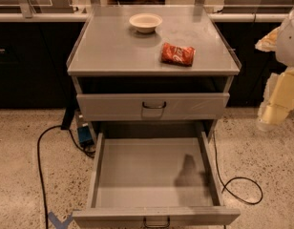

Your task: Place coke can into middle drawer

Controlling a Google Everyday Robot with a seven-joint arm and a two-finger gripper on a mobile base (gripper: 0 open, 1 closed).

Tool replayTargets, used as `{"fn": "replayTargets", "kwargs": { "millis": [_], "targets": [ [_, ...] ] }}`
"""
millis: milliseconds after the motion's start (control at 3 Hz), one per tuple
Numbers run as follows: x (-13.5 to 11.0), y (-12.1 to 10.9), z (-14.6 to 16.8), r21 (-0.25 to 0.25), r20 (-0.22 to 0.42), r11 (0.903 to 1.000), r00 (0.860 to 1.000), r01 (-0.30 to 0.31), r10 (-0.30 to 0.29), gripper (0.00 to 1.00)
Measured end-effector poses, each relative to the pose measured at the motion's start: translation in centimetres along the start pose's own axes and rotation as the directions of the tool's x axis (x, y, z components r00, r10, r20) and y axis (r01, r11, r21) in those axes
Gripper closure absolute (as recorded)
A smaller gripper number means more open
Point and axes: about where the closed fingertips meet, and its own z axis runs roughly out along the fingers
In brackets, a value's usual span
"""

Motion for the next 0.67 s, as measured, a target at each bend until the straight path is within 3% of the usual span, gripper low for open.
{"fn": "replayTargets", "kwargs": {
  "millis": [333,667],
  "targets": [
    [-0.3,-0.4,0.2,0.009,0.003,0.9999,1.000,0.008,-0.008,0.00],
    [-2.1,-3.0,2.7,0.012,0.040,0.9986,0.998,0.051,-0.052,0.00]
  ]
}}
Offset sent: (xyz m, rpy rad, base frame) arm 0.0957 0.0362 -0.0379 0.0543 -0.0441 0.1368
